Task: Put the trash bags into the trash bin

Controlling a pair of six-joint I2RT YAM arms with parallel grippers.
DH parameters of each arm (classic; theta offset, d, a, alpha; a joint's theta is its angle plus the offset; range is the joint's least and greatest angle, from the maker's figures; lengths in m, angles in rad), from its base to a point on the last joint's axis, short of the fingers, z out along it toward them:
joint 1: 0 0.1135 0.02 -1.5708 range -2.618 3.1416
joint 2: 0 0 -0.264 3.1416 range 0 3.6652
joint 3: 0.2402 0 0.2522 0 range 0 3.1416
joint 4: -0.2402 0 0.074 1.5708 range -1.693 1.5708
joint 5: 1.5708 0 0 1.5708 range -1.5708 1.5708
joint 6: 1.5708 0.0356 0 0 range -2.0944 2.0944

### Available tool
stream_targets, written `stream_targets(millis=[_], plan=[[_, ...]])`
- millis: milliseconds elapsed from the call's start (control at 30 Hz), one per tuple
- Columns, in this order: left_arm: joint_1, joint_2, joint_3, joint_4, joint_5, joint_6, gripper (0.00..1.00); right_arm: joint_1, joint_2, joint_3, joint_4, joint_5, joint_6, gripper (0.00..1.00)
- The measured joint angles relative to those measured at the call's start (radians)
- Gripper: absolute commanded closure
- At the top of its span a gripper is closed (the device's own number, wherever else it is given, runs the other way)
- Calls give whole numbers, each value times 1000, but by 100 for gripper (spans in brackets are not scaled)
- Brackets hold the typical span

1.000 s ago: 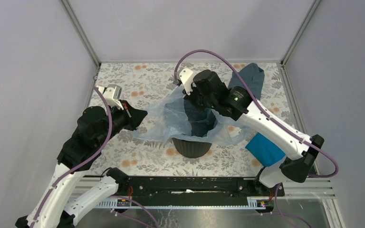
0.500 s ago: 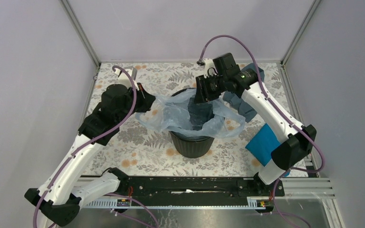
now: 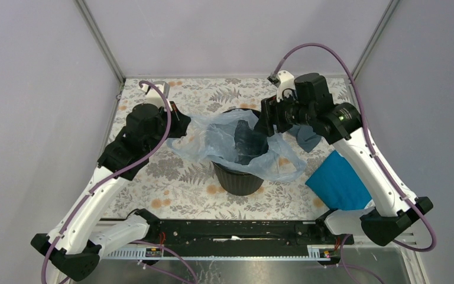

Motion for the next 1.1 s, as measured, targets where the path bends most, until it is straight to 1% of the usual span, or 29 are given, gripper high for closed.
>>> stream_targets(millis=[33, 100, 167, 233, 267, 300, 367, 400, 467, 567, 767, 933, 1100], plan=[[0, 2, 2, 0, -1, 0, 100, 0, -10, -5, 13, 15, 3, 51], [0, 10, 9, 4, -3, 0, 100, 0, -9, -14, 41, 35, 3, 54], [0, 21, 17, 8, -3, 0, 100, 0, 2, -27, 68, 58, 5, 62], [0, 31, 26, 12, -4, 1, 100, 0, 22, -33, 89, 80, 8, 63], [0, 37, 30, 13, -3, 1, 100, 0, 31, -36, 101, 93, 9, 65], [0, 41, 33, 16, -4, 3, 100, 0, 39, -39, 113, 100, 11, 77], [0, 48, 40, 18, -4, 5, 100, 0, 53, -41, 138, 111, 15, 93], [0, 51, 42, 20, -4, 6, 100, 0, 57, -41, 146, 115, 16, 100], [0, 57, 43, 23, -9, 7, 100, 0, 59, -43, 162, 131, 22, 100], [0, 85, 58, 23, -25, 6, 100, 0, 60, -43, 191, 198, 32, 100], [2, 204, 108, 37, -58, 6, 100, -1, 75, -60, 221, 312, 30, 100], [6, 301, 110, 43, -64, 5, 100, -3, 80, -113, 245, 378, 15, 100], [6, 326, 82, 64, -58, 2, 100, -15, 80, -179, 293, 415, 8, 100]])
